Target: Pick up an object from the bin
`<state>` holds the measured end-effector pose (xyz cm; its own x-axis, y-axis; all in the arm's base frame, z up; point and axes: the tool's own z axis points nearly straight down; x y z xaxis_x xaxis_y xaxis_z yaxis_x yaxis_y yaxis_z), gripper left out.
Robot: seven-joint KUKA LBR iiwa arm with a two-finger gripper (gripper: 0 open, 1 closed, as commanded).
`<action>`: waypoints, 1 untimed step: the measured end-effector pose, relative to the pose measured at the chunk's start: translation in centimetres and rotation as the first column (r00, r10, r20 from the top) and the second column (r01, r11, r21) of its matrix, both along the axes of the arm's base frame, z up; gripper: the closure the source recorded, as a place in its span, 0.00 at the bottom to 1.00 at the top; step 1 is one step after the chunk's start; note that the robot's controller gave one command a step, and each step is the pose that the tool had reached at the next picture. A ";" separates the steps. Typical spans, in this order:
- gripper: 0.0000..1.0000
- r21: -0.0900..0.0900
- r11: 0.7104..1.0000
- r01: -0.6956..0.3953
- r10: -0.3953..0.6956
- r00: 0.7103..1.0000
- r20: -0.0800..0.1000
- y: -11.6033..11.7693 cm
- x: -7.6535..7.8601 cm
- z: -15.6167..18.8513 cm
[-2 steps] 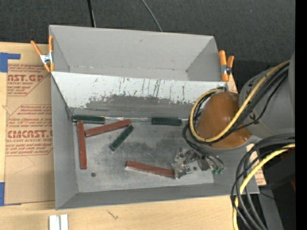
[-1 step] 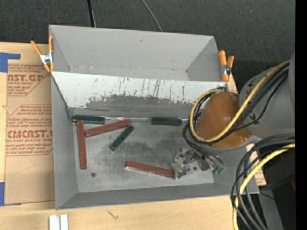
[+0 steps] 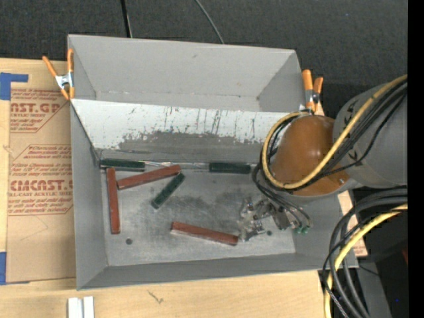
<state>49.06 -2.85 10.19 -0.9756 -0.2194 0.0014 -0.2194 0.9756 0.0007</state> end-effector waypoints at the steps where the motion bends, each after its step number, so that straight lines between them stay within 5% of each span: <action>1: 1.00 0.000 0.999 -0.042 0.042 0.999 -0.003 0.3 0.8 6.9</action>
Offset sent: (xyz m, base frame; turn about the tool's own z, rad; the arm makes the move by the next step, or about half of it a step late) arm 0.0337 0.0635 -0.0319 -0.2016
